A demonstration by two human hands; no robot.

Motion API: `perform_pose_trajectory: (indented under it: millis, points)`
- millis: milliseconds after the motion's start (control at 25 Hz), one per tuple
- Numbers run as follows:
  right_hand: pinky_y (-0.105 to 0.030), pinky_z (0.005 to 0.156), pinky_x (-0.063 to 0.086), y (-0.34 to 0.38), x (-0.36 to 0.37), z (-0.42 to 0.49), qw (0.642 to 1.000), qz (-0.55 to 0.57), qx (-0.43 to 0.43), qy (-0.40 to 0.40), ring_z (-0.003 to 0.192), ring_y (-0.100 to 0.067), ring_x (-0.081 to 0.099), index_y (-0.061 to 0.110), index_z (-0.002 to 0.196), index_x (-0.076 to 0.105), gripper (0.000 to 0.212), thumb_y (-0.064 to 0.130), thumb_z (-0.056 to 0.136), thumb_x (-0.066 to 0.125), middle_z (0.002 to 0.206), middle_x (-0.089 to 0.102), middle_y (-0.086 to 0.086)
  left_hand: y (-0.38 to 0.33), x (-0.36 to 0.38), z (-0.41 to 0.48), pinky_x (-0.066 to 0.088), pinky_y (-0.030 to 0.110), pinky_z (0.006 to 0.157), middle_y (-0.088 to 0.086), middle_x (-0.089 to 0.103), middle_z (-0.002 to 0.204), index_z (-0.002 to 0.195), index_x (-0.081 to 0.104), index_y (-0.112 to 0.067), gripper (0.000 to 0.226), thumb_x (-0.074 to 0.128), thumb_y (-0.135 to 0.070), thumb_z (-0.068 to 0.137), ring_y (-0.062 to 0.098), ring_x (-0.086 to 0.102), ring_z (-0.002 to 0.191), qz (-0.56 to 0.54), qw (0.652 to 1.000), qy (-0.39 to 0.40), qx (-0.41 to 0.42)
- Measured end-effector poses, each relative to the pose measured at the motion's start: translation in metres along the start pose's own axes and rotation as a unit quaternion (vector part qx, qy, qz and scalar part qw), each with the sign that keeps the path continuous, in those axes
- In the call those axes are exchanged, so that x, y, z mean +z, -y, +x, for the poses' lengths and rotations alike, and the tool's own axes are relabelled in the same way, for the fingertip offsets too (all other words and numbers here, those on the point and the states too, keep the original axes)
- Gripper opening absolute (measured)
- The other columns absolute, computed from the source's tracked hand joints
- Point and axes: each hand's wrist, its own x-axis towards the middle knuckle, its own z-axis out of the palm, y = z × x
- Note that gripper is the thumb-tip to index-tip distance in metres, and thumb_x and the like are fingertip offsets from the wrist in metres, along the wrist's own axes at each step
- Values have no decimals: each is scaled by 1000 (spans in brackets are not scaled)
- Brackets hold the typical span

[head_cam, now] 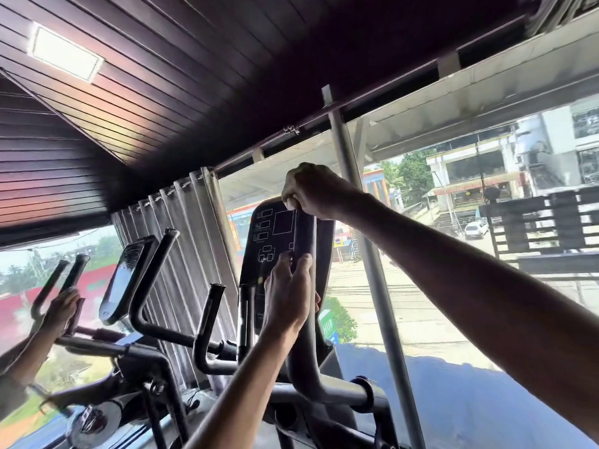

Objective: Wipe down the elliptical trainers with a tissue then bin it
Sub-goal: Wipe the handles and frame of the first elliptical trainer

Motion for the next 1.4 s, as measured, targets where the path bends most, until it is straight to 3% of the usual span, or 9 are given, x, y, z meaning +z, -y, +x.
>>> perform_pose_trajectory:
  millis: [120, 240, 320, 440, 520, 640, 760, 880, 1400]
  points:
    - [-31, 79, 53, -8, 33, -54, 968, 64, 9, -243, 95, -19, 63, 19, 102, 77, 24, 0, 90, 68, 102, 69, 2, -2, 2, 1, 50, 38, 49, 10, 58, 57, 92, 58, -26, 18, 46, -39, 97, 26, 57, 41, -13, 1000, -2, 1]
    - [-31, 79, 53, 7, 61, -68, 888, 248, 202, -331, 92, -19, 70, 22, 108, 79, 18, 17, 93, 71, 104, 77, -1, -3, 3, 3, 50, 39, 49, 9, 58, 55, 92, 59, -28, 26, 44, -48, 85, 27, 56, 41, -14, 1000, -2, -6]
    - [-30, 76, 50, 16, 66, -54, 778, 394, 372, -319, 80, -11, 68, 29, 101, 80, 13, 35, 92, 72, 89, 78, 6, -1, 3, 2, 48, 38, 50, 9, 57, 54, 92, 59, -27, 26, 45, -48, 83, 27, 55, 41, -26, 1000, 1, -14]
    - [-25, 59, 52, 10, 68, -35, 502, 704, 441, -241, 56, -11, 59, 10, 88, 73, 14, 9, 97, 63, 68, 67, -2, 0, 2, 2, 47, 37, 50, 11, 58, 55, 94, 59, -27, 23, 47, -47, 87, 27, 56, 42, -36, 999, 4, -15]
    - [-21, 52, 52, 3, 65, -37, 443, 778, 408, -175, 52, -11, 58, 1, 84, 64, 20, -7, 97, 51, 64, 62, -5, 1, 1, 1, 47, 35, 49, 11, 60, 56, 94, 59, -26, 19, 50, -42, 94, 27, 57, 42, -41, 999, 7, -14]
    - [-29, 75, 56, 0, 58, -53, 517, 744, 384, -176, 70, -15, 62, 1, 92, 68, 10, -6, 92, 60, 72, 67, -5, 1, -1, 0, 47, 33, 48, 11, 60, 56, 92, 61, -24, 19, 53, -42, 90, 26, 57, 44, -64, 998, 6, -18]
    - [-24, 77, 49, 17, 44, -66, 822, 373, 340, -265, 79, -11, 66, 16, 100, 80, 13, 16, 90, 72, 87, 75, -2, 1, -3, 1, 51, 35, 52, 7, 64, 59, 95, 63, -23, 19, 55, -40, 92, 27, 61, 47, -87, 996, 17, -30]
    - [-26, 82, 49, 33, 29, -67, 959, 93, 73, -259, 93, -20, 66, 20, 92, 80, 18, 6, 86, 70, 104, 73, 1, 3, -12, -5, 58, 46, 65, 9, 73, 68, 99, 67, -20, 15, 57, -31, 101, 34, 71, 58, -128, 988, 43, -75]
    - [-39, 97, 47, 79, 3, -30, 968, -224, -2, 114, 90, -30, 64, 8, 82, 74, 10, 11, 85, 66, 84, 69, -11, 28, -47, -38, 58, 47, 91, 20, 77, 106, 115, 72, -5, 34, 60, -33, 100, 44, 74, 100, -270, 927, 184, -184]
